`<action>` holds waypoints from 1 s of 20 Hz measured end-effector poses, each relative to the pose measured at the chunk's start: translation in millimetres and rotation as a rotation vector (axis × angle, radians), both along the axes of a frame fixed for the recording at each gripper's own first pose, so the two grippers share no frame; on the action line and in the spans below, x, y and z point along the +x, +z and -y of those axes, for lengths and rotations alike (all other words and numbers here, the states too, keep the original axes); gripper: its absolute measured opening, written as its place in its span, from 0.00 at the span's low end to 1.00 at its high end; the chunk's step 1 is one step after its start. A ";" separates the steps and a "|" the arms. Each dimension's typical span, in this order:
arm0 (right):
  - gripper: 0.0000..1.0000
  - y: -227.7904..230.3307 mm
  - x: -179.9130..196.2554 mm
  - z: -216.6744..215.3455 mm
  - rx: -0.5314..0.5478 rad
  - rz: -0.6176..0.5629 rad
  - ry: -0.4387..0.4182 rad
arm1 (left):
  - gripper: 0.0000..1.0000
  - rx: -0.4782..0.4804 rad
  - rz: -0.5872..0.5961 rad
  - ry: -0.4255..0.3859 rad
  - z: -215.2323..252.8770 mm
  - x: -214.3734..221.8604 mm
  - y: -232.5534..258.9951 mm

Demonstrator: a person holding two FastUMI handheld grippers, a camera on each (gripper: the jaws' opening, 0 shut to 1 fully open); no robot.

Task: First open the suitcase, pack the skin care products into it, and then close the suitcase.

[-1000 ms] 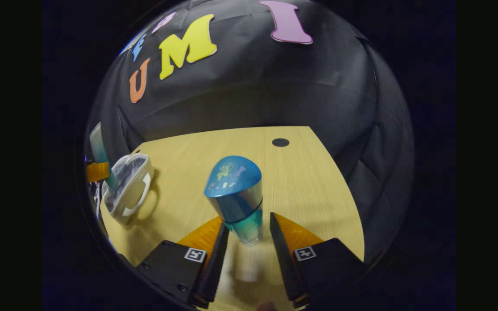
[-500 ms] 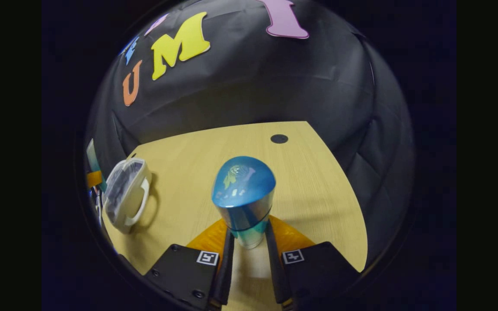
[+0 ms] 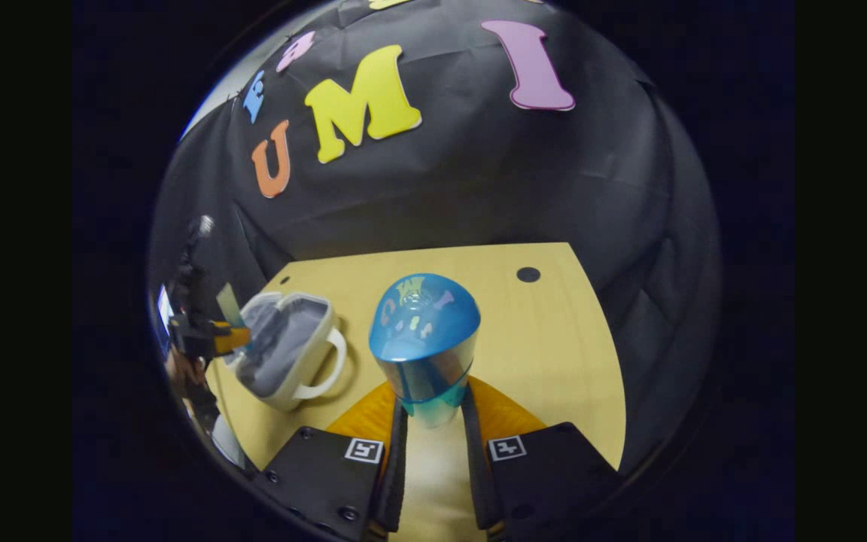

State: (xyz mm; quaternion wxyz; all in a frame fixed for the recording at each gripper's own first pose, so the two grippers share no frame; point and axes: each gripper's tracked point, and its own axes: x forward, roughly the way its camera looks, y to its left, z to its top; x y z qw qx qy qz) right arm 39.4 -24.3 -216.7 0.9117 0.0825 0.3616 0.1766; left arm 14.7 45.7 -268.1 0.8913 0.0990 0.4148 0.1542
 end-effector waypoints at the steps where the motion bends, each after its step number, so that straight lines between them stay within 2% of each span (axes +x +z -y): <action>1: 0.34 8.9 -1.8 -4.7 0.021 -0.002 0.008 | 0.36 0.036 -0.052 0.022 -10.5 -1.8 -11.3; 6: 0.34 44.1 -9.3 -15.6 0.059 0.025 0.026 | 0.36 0.173 -0.302 0.141 -37.6 -14.3 -53.7; 9: 0.34 50.8 -13.7 -9.7 0.068 0.025 0.026 | 0.36 0.172 -0.413 0.196 -40.4 -21.8 -75.0; 11: 0.34 50.6 -16.5 -2.2 0.053 0.027 0.022 | 0.36 0.206 -0.430 0.201 -44.4 -14.7 -77.3; 12: 0.34 49.7 -19.4 1.0 0.045 0.028 0.020 | 0.41 0.222 -0.445 0.204 -45.2 -12.7 -79.1; 13: 0.34 50.6 -21.9 4.1 0.044 0.029 0.018 | 0.37 0.217 -0.462 0.215 -45.6 -14.9 -81.9; 14: 0.34 50.7 -23.6 5.0 0.047 0.027 0.015 | 0.41 0.193 -0.487 0.236 -44.3 -17.0 -88.3; 15: 0.34 51.5 -25.8 7.3 0.048 0.027 0.014 | 0.39 0.179 -0.507 0.245 -43.7 -17.8 -90.9; 20: 0.34 54.9 -34.2 13.4 0.016 0.054 0.036 | 0.44 0.144 -0.525 0.252 -42.9 -13.0 -93.5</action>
